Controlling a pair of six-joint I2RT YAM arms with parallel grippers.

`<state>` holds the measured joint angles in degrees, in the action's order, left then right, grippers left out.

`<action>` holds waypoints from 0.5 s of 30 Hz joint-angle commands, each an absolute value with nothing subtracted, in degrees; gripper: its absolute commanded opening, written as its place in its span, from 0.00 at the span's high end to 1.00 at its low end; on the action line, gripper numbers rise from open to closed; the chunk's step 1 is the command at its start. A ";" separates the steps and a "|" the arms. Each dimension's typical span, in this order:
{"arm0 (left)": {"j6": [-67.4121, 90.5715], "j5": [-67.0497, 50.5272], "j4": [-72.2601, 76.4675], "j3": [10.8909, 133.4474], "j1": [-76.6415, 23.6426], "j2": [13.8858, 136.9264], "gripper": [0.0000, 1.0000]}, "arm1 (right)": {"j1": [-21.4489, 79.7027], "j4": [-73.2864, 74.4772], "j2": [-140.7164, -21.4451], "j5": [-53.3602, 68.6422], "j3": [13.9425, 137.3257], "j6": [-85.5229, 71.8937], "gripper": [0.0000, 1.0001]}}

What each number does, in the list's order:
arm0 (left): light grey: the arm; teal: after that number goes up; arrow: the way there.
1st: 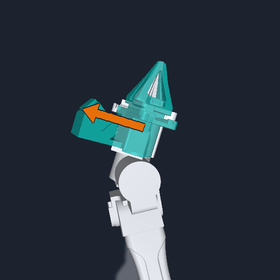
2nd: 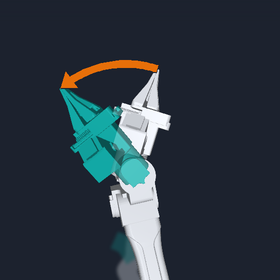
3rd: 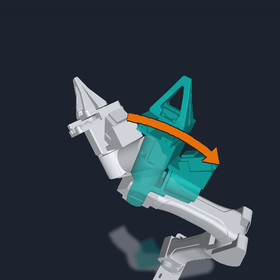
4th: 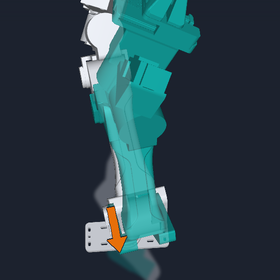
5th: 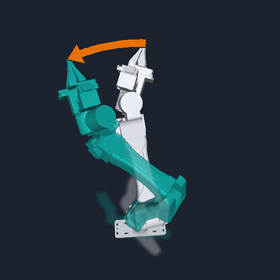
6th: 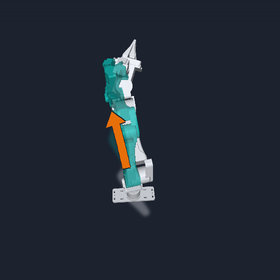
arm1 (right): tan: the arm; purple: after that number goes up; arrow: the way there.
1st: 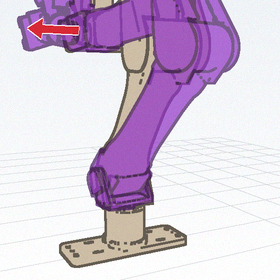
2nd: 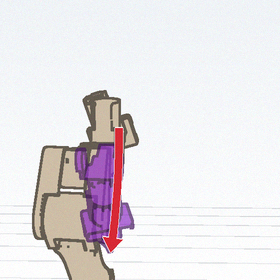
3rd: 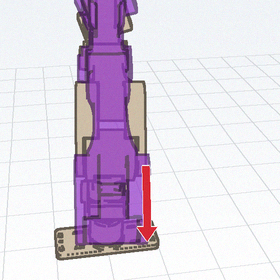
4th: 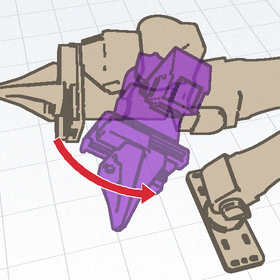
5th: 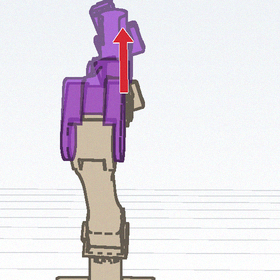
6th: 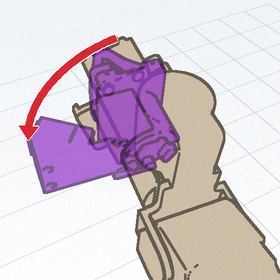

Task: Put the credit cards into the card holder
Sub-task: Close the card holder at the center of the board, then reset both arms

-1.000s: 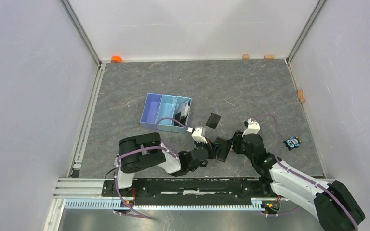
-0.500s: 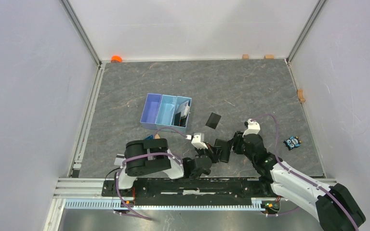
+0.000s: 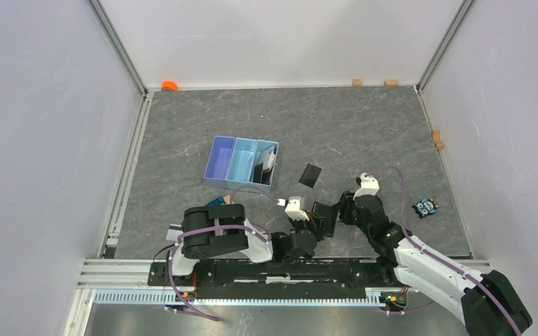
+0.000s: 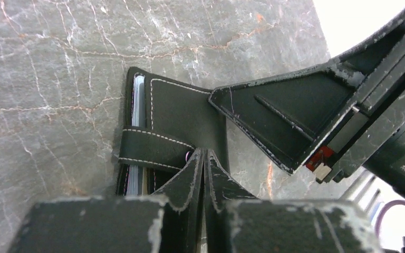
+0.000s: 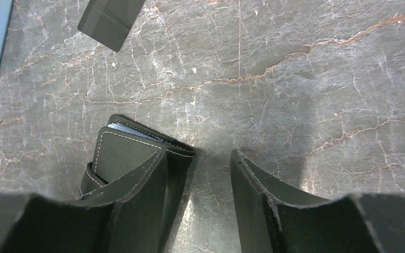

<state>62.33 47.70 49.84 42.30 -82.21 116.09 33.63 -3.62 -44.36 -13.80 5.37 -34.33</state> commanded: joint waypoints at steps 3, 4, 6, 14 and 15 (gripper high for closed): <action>45.00 35.99 17.50 43.75 -84.59 114.29 0.76 | 33.40 5.35 -43.18 -14.53 9.42 -29.49 0.43; 43.12 35.15 15.47 45.23 -84.24 113.00 0.70 | 33.40 6.40 -42.84 -14.62 10.52 -28.89 0.42; 39.32 34.21 11.33 48.10 -83.55 109.60 0.61 | 33.40 9.07 -42.41 -15.24 13.46 -27.80 0.39; 28.26 28.25 1.45 52.38 -78.84 97.42 0.30 | 32.45 14.24 -44.07 -18.17 22.07 -25.06 0.30; 27.90 26.95 0.36 52.46 -77.58 96.06 0.25 | 32.09 14.24 -44.40 -18.15 22.54 -24.87 0.30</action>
